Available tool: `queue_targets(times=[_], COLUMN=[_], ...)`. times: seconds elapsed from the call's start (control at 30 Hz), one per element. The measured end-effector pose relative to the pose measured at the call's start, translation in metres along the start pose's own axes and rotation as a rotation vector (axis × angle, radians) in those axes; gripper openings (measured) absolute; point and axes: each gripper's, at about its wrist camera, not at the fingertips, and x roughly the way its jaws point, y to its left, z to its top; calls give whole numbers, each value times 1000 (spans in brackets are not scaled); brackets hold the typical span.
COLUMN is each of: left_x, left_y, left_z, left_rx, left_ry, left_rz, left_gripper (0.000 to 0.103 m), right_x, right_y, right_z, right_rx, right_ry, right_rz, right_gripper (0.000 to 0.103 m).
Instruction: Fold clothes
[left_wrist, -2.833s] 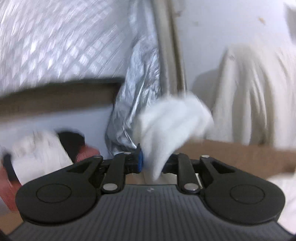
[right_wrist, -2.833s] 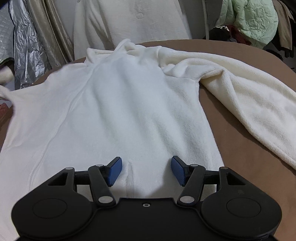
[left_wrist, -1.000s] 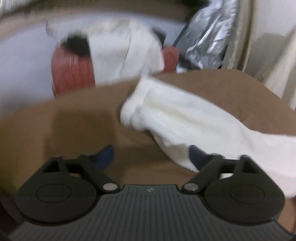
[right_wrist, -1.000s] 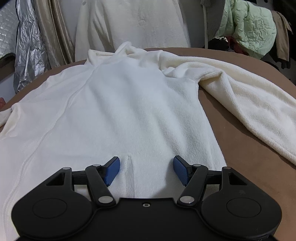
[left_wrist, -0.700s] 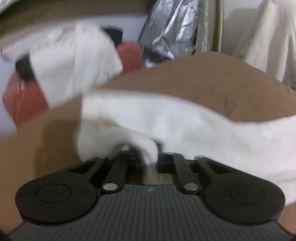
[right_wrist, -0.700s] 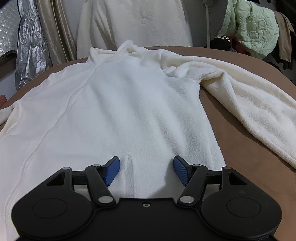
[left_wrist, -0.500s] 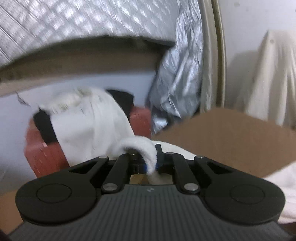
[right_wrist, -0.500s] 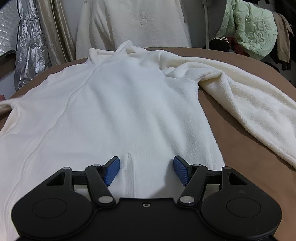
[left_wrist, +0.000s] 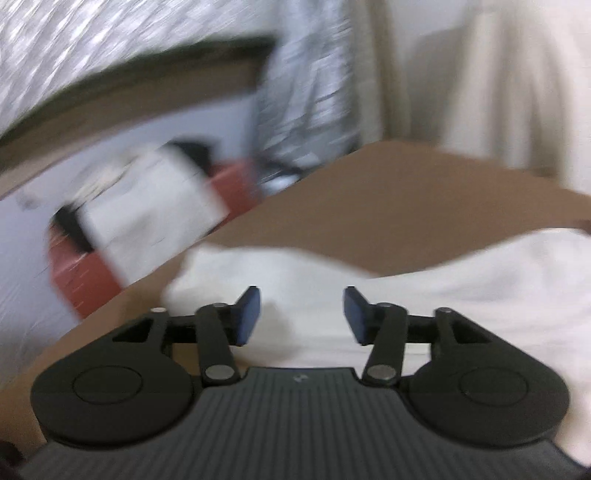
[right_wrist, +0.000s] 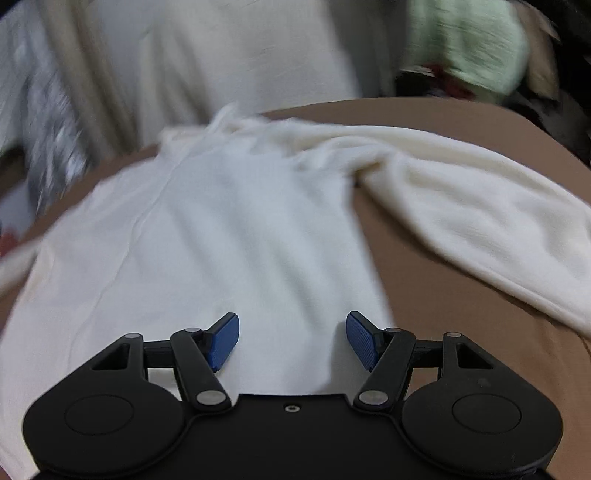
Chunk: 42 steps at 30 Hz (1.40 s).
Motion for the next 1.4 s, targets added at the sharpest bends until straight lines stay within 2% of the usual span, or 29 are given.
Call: queue_targets(times=[0.1,0.13,0.2,0.23,0.27,0.33,0.37,0.4,0.43,0.5,0.6,0.63,0.67,0.7,0.73,0.83,0.9,0.97,1.0,1.03,1.07,1.1,1.13,1.2,1.23,1.3,1.37,1.4], left_x=[-22,-24,-28,-30,-31,-35,-38,-41,-43,-46,-40,-39,-36,-35,-36,-37,-36,-36,-36,-37,-37,-37,-36,-35,-34,-31,-31,-32], left_y=[-67,-89,-135,-158,-180,-211,-222,-231,-235,-239,-234,-232,-229,-225,-221,-212,-211,-213,-214,-215,-215,-215,-213,-210,-208,-206,-206,-206], left_z=[-9,-17,-40,-52,-64,-86,-95,-102,-107,-114,-114,-114,-112,-111,-111,-113,-115,-117,-118,-119,-119,-118,-117,-115,-113,-111,-110,-109], left_rx=[62,74,87,93,98,133,168,207,236,279,226,207,191,185,184,185,190,206,218,231,237,236,231,218,209,201,205,211], left_ry=[60,92,166,203,244,295,290,275,254,203,209,213,215,212,206,201,202,195,190,185,183,187,193,208,216,230,238,241], left_rz=[-215,-261,-325,-357,-400,-455,-456,-452,-451,-450,-478,-484,-490,-494,-496,-497,-497,-490,-486,-482,-480,-481,-484,-491,-495,-498,-493,-489], left_gripper=[55,55,55,55,55,54,54,54,54,55,55,55,55,54,53,53,54,54,55,55,55,55,55,56,56,56,56,57], right_x=[-11,-15,-21,-22,-22,-20,-17,-14,-11,-1,25,34,41,44,45,15,-15,-18,-17,-9,6,23,32,42,47,47,45,41], right_y=[-43,-51,-59,-63,-70,-91,-104,-111,-116,-113,-113,-116,-119,-121,-123,-106,-112,-124,-130,-137,-146,-157,-160,-159,-159,-150,-139,-131], right_z=[2,3,6,9,9,9,6,6,7,18,40,50,60,74,88,124,140,143,144,143,142,141,137,124,118,113,109,107], right_rx=[219,257,281,280,317,451,558,621,660,630,547,511,466,396,315,24,-2,-45,-71,-90,-91,-79,-82,-103,-113,-112,-107,-97], right_ry=[-23,-34,-41,-41,-48,-67,-85,-106,-126,-164,-195,-208,-220,-217,-208,-378,-485,-487,-479,-436,-327,-187,-119,-54,-21,-28,-48,-58], right_rz=[-41,-136,-385,-445,-410,-275,-200,-174,-172,-263,-365,-392,-414,-440,-468,-618,-656,-723,-761,-774,-751,-723,-726,-758,-774,-828,-888,-880], right_gripper=[70,70,72,72,72,74,75,80,80,82,85,78,63,8,9,8,8,9,12,25,34,41,40,43,52,61,62,62])
